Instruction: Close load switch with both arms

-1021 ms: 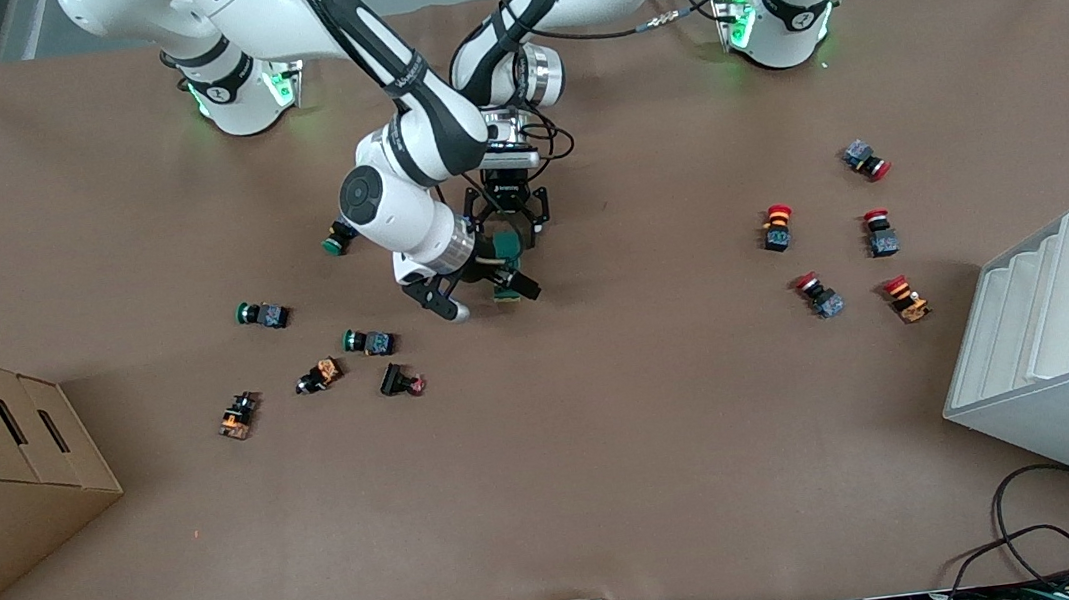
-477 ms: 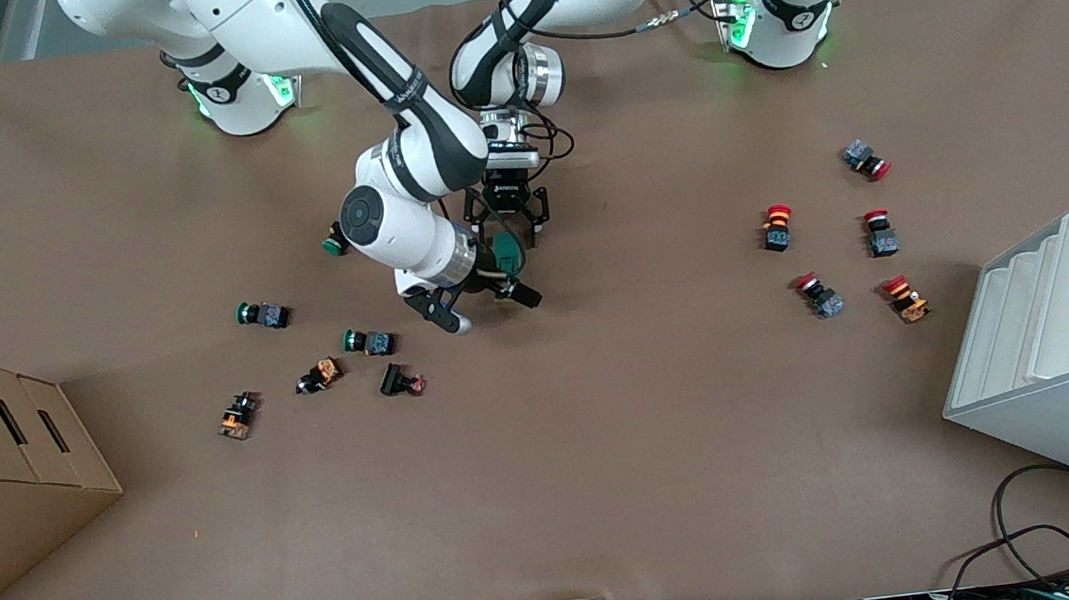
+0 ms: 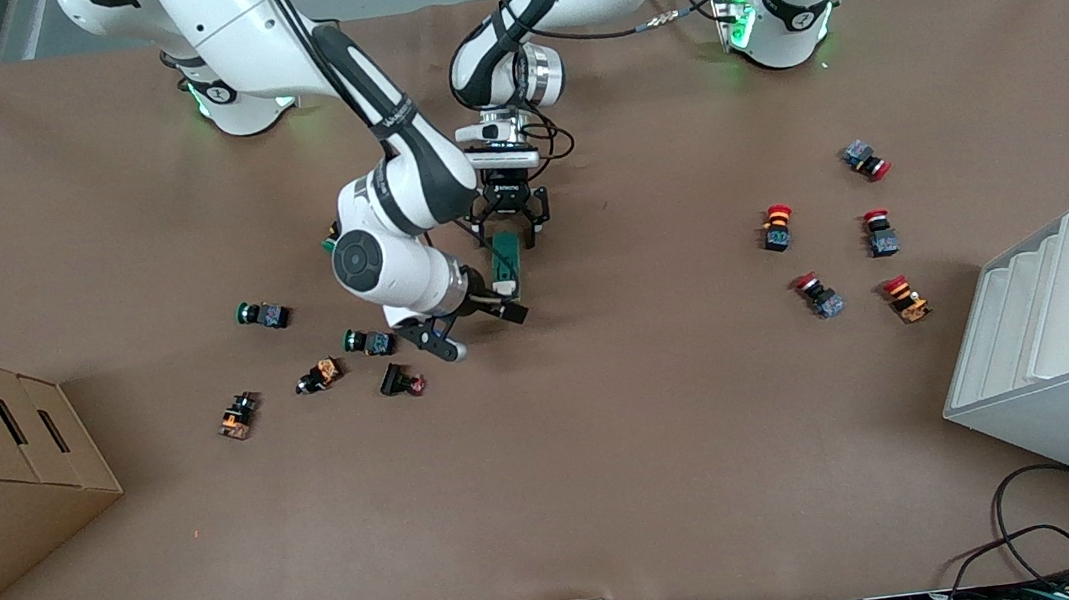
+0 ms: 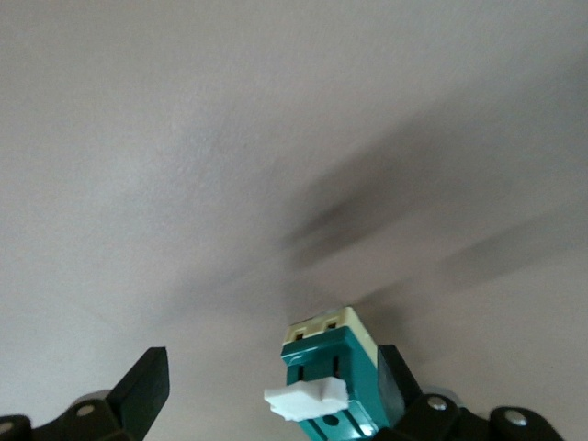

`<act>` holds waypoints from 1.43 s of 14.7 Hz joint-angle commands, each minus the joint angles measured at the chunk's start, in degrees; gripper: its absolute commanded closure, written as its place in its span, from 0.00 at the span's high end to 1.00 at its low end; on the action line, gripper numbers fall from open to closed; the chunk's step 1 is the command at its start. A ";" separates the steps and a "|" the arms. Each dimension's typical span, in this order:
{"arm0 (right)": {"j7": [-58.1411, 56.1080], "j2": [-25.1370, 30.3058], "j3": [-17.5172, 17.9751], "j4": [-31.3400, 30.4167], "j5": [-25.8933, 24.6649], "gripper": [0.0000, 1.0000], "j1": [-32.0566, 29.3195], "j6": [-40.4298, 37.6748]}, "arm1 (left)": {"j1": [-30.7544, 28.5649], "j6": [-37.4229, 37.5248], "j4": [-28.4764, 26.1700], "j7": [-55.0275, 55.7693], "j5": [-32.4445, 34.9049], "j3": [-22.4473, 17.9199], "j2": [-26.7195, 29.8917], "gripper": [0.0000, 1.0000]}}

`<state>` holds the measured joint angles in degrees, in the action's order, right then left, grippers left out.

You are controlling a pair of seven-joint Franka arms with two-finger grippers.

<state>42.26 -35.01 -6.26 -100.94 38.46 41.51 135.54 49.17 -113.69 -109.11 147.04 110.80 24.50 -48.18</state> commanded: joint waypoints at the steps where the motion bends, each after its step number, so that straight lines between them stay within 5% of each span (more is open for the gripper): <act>1: 0.02 -0.06 -2.35 3.02 -2.77 1.00 -0.21 -6.32 | 0.22 -1.44 -1.46 2.11 -0.94 0.20 -2.27 0.99; 6: -9.34 5.29 -11.65 3.82 -15.06 1.00 -0.56 -19.14 | 0.22 -1.44 -1.46 2.02 -0.94 0.20 -2.27 0.99; 12: -30.72 12.85 -28.88 3.90 -19.81 1.00 -0.73 -31.73 | 0.22 -1.44 -1.55 2.02 -0.94 0.20 -2.35 0.99; 15: -32.85 18.03 -28.29 4.86 -27.97 1.00 -6.77 -32.35 | 0.22 -1.44 -1.55 2.02 -0.94 0.20 -2.35 0.99; 21: -39.00 19.28 -15.48 18.56 -34.58 1.00 -23.74 -46.13 | 0.22 -1.44 -1.55 1.94 -0.94 0.20 -2.53 0.99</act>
<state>4.56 -15.60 -27.27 -86.58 6.78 23.21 93.27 49.28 -113.62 -109.14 147.04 110.80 24.43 -48.18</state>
